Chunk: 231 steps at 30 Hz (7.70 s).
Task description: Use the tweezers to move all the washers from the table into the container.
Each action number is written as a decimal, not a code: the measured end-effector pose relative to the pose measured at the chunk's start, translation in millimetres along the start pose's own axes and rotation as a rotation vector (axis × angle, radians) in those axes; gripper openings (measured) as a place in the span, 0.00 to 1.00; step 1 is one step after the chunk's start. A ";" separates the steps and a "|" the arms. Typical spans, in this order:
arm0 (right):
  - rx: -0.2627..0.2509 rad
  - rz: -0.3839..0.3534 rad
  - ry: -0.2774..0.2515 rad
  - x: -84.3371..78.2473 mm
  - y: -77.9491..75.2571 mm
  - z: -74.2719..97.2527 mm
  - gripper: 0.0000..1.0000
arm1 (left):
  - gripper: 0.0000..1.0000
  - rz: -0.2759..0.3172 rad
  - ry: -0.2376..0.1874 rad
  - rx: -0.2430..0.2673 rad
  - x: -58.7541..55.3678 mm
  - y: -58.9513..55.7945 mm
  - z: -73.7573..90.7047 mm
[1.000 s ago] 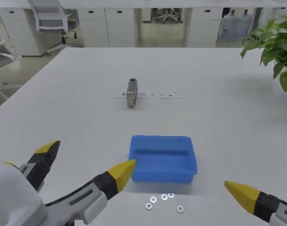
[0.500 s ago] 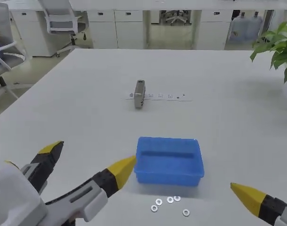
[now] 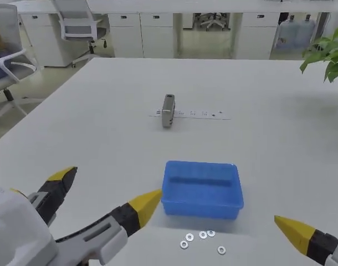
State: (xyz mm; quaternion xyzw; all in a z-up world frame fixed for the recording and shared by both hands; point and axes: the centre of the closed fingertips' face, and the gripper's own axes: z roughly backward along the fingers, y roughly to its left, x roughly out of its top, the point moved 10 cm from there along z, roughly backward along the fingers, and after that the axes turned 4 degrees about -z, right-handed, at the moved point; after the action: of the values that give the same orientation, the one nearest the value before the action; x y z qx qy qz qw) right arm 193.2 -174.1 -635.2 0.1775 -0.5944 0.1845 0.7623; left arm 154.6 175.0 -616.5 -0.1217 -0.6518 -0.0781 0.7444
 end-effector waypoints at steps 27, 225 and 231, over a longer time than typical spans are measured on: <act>0.070 -0.029 0.081 -14.7 -5.2 -33.2 0.76 | 0.92 0.004 0.074 0.002 -15.2 13.0 -6.1; 0.775 0.355 0.402 -65.0 51.6 -108.6 0.06 | 0.00 -0.661 0.574 -1.079 -31.3 -102.0 -129.7; 0.770 0.350 0.403 -67.8 49.9 -114.2 0.06 | 0.00 -0.678 0.584 -1.084 -32.8 -98.6 -135.0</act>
State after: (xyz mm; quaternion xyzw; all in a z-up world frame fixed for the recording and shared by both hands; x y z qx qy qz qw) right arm 249.3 -79.5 -724.8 0.3051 -0.3437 0.5483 0.6987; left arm 251.4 40.9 -657.5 -0.2400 -0.2964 -0.6492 0.6581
